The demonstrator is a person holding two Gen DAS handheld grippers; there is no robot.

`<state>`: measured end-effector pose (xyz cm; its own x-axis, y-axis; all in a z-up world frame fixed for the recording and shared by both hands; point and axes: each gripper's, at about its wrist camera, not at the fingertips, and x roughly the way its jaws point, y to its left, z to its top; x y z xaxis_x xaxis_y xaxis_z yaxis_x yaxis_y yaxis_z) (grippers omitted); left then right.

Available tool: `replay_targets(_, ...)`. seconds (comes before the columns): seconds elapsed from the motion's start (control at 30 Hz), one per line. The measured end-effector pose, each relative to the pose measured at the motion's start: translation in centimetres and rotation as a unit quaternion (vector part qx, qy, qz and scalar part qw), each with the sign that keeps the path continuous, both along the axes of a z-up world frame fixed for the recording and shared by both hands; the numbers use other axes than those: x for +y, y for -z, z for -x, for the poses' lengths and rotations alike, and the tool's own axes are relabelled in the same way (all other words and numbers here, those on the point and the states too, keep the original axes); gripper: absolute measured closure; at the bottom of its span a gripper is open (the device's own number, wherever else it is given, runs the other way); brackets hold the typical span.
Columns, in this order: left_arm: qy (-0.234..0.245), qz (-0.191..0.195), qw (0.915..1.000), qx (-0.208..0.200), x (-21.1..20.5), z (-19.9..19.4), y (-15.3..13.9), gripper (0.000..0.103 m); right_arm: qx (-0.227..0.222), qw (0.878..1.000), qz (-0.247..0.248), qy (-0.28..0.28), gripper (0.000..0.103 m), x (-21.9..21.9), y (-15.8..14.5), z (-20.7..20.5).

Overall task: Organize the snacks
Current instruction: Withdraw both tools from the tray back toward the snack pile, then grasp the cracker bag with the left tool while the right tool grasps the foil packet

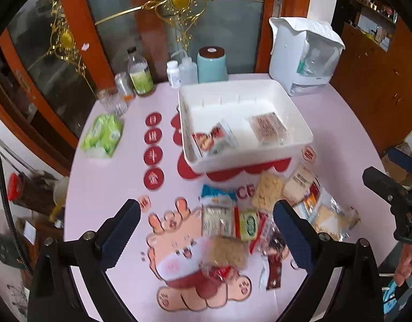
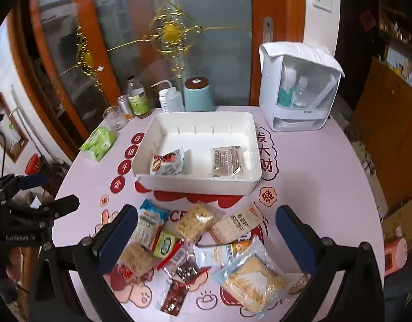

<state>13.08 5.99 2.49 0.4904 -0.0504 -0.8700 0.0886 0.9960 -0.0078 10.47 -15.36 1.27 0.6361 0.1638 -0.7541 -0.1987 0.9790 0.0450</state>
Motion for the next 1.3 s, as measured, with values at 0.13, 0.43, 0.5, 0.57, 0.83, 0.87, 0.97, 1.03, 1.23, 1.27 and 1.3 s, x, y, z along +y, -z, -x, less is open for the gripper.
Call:
replay_targets(0.13, 0.005, 0.004, 1.0, 0.005, 0.5, 2.8, 1.4, 0.004, 0.005, 1.0, -0.017, -0.016, 0.0, 0.0, 1.1, 2.8)
replay_targets(0.43, 0.024, -0.007, 0.9995, -0.018, -0.4, 7.9, 3.6, 0.004, -0.006, 0.999, 0.013, -0.05, 0.001, 2.6, 4.4, 8.3)
replay_targets(0.5, 0.025, 0.001, 0.9995, -0.021, -0.4, 8.5, 4.2, 0.004, 0.005, 0.998, 0.014, -0.059, 0.001, 3.2, 5.6, 8.8)
replay_targets(0.57, 0.019, 0.017, 0.9995, -0.018, -0.2, 9.0, 5.1, 0.004, 0.024, 0.997, 0.02, -0.064, 0.001, 4.0, 7.6, 8.8)
replay_targets(0.83, 0.0, 0.035, 0.9991, 0.024, 0.9, 9.7, 11.3, 0.004, 0.107, 0.993, 0.032, -0.045, 0.006, 4.7, 14.5, 7.8)
replay_targets(0.87, 0.002, 0.033, 0.9989, 0.034, 1.0, 9.7, 12.1, 0.004, 0.116, 0.992, 0.035, -0.042, 0.007, 4.7, 15.2, 7.6)
replay_targets(0.97, 0.009, 0.038, 0.9977, 0.055, 1.1, 9.5, 14.1, 0.004, 0.147, 0.988, 0.035, -0.031, 0.009, 4.7, 17.8, 7.0)
replay_targets(1.03, 0.013, 0.048, 0.9966, 0.066, 1.1, 9.2, 15.1, 0.004, 0.172, 0.984, 0.029, -0.025, 0.01, 4.9, 19.6, 6.7)
replay_targets(1.23, 0.021, 0.063, 0.9923, 0.105, 0.5, 7.3, 18.2, 0.004, 0.224, 0.974, 0.021, -0.025, 0.014, 6.2, 23.6, 6.2)
replay_targets(1.27, 0.025, 0.061, 0.992, 0.108, 0.3, 7.0, 18.5, 0.004, 0.229, 0.973, 0.022, -0.024, 0.015, 6.4, 24.0, 6.1)
replay_targets(1.3, 0.031, 0.058, 0.9917, 0.11, 0.1, 6.7, 18.8, 0.004, 0.234, 0.972, 0.023, -0.025, 0.017, 6.6, 24.5, 6.1)
